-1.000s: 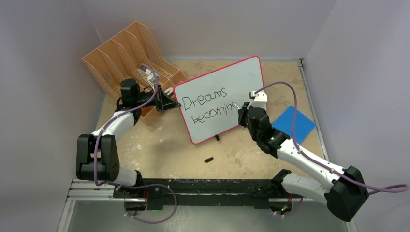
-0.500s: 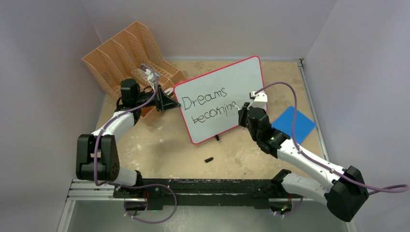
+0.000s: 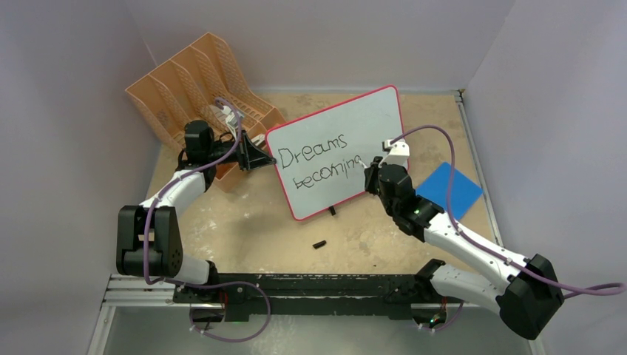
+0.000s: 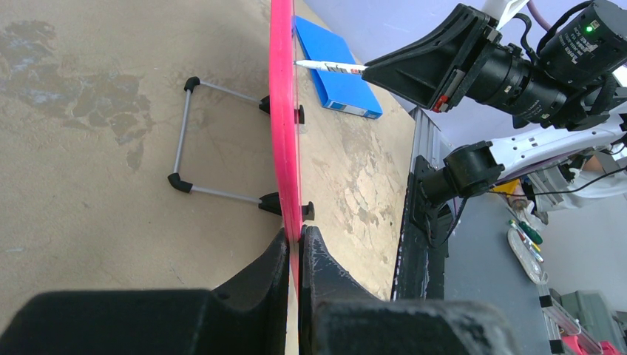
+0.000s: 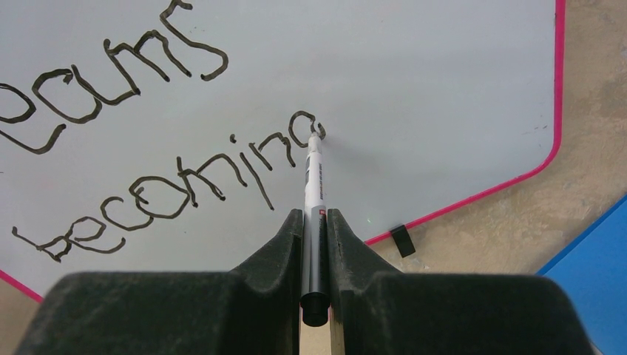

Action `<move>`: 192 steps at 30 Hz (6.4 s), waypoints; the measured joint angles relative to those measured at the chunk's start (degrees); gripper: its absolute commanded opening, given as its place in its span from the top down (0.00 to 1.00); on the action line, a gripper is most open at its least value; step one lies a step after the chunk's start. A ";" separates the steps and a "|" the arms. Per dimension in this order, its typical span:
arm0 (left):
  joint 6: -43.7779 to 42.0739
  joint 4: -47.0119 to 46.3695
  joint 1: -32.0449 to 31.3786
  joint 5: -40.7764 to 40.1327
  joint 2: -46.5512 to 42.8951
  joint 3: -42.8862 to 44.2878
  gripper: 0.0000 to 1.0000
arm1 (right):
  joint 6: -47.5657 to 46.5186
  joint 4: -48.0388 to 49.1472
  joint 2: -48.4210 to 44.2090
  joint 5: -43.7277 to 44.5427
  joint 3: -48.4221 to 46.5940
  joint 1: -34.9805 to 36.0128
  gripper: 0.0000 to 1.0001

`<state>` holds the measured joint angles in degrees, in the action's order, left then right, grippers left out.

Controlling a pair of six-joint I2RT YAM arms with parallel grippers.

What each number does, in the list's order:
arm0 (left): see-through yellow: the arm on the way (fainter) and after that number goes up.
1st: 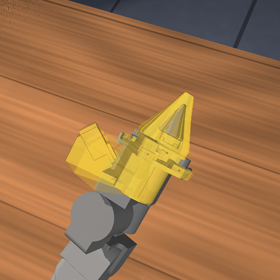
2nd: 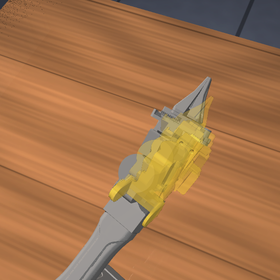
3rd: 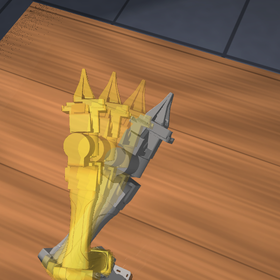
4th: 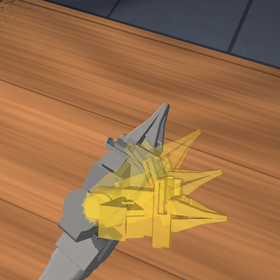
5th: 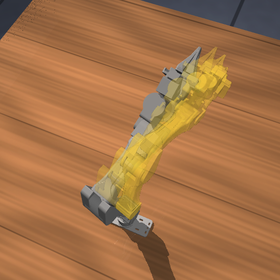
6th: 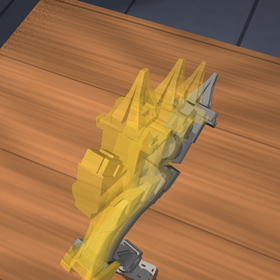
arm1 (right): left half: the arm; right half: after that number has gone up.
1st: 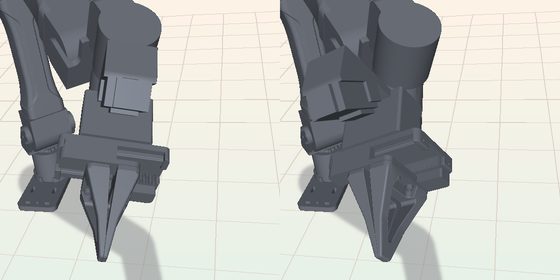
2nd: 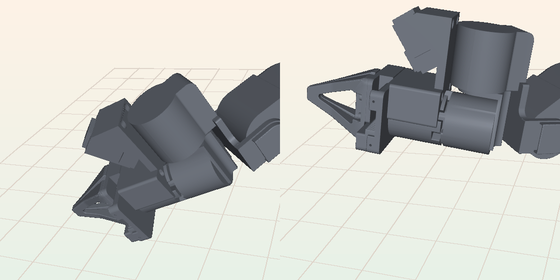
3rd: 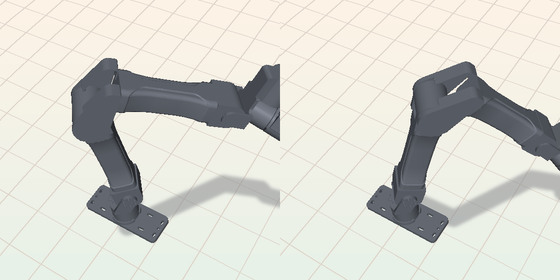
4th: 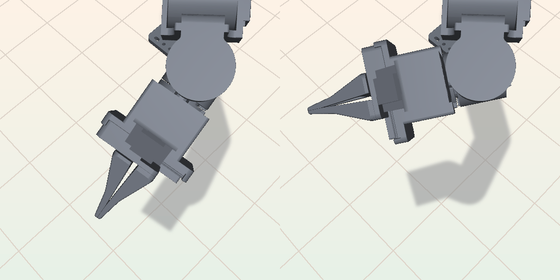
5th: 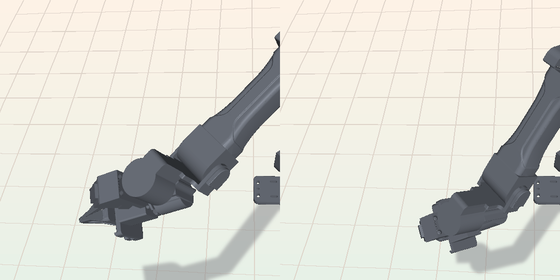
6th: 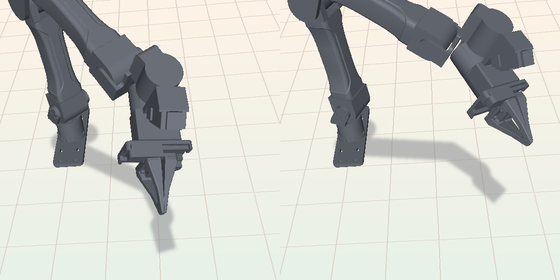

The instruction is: Write a sentence on the whiteboard

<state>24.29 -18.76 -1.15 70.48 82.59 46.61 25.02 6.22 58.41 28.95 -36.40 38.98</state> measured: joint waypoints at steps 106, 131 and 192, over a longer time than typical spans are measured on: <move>0.07 -0.24 0.00 0.00 0.00 0.00 1.00 | 3.74 -5.42 -6.88 -6.21 -0.98 -1.14 1.00; -1.42 2.64 0.00 -0.31 0.00 0.90 1.00 | 0.39 -3.10 -11.37 -7.63 2.29 -1.11 1.00; -1.05 2.60 0.00 -0.92 -0.02 0.96 1.00 | 9.46 6.40 12.39 21.38 0.68 38.38 1.00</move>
<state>23.24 -16.16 -1.15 69.56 82.56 47.57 34.48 12.62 70.81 50.33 -35.73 77.36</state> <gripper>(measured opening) 0.022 0.146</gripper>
